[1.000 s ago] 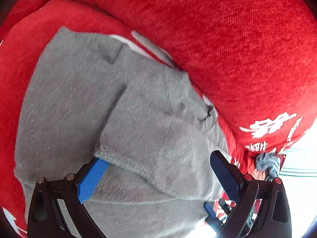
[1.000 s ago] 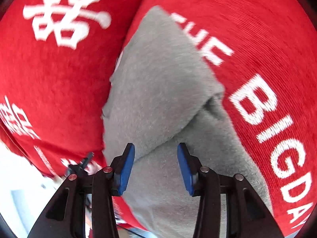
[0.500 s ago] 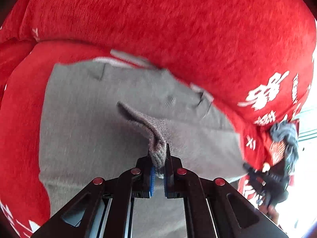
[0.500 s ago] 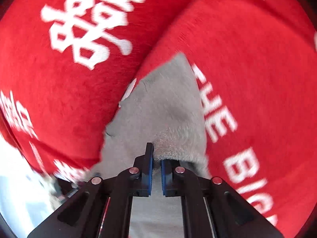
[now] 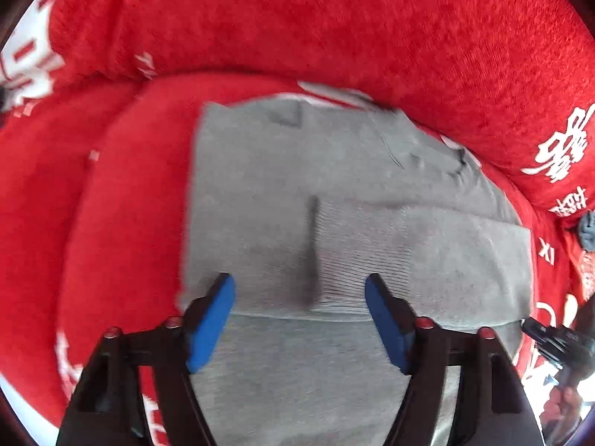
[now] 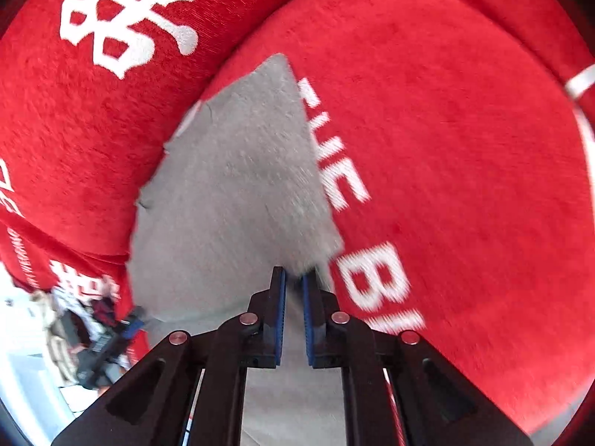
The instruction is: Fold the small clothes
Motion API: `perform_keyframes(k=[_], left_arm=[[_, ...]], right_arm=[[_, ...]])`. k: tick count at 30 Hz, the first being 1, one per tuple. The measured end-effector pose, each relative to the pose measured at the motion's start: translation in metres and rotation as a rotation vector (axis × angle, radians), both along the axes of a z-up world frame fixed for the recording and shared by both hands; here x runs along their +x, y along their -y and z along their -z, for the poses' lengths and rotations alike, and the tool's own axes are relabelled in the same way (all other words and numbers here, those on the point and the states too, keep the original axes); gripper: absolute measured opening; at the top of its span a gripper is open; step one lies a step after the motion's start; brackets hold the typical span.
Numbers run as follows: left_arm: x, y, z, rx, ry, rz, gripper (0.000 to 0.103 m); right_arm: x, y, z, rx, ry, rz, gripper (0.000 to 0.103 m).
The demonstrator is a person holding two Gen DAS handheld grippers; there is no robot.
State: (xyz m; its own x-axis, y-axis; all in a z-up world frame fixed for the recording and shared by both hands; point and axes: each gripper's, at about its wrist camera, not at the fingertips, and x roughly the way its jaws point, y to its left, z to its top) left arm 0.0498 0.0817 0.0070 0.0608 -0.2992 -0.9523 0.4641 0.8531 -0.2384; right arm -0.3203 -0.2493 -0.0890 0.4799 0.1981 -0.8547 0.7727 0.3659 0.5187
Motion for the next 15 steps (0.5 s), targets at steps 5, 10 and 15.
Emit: perform_keyframes(k=[5,10,15], left_arm=[[-0.002,0.001,-0.015,-0.015,0.020,0.058,0.074],[-0.020,0.050,-0.005,0.025,0.063,0.167,0.074],[-0.027,0.054,0.023,0.091,0.072,0.167,0.075]], right_arm=[[0.006,-0.004,-0.037,-0.203,-0.019,-0.092,0.010],[0.038,0.000,-0.030,-0.219,-0.020,-0.168,0.010],[0.034,0.002,-0.002,-0.235,-0.061,-0.178,0.002]])
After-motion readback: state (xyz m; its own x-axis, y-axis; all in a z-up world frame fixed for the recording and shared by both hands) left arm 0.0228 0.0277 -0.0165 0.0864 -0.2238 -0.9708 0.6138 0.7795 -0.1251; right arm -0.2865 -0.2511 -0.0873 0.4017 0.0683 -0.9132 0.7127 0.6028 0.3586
